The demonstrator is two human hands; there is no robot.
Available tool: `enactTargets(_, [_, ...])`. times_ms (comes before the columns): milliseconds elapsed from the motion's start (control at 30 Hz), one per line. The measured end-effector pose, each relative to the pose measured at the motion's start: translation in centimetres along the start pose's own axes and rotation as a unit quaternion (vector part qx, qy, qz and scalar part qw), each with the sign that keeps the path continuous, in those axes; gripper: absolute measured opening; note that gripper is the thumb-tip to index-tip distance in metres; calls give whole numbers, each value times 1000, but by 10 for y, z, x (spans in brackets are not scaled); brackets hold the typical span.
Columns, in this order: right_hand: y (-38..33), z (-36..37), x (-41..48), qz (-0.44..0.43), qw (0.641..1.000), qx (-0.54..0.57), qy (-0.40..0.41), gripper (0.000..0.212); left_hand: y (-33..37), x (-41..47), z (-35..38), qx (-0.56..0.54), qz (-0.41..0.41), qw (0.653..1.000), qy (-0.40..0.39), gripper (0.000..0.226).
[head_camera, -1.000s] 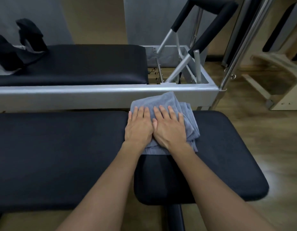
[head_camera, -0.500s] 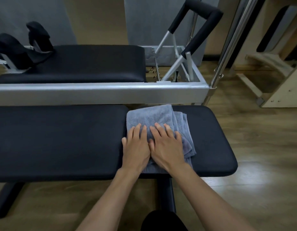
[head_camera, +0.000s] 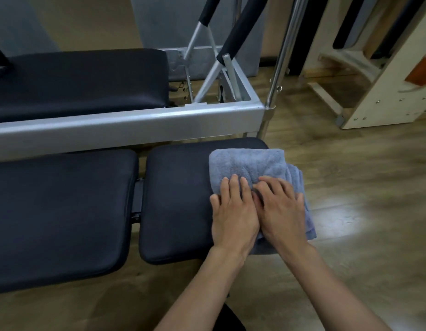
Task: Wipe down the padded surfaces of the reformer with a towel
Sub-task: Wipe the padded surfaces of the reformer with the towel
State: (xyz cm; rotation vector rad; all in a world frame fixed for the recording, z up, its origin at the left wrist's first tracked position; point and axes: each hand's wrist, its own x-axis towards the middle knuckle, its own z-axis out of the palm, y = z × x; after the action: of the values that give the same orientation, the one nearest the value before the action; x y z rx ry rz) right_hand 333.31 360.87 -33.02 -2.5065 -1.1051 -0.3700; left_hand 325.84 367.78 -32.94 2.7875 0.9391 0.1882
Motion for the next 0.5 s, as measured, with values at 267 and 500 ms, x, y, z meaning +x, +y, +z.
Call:
enactTargets(267, [20,35,85,50,997,-37,-51,40,-4,102,1,-10,45,999,9,50])
enactTargets(500, [-52,74,133,-43,991,-82,-100,44,-90,130,-15,-9,-11,999,39,47])
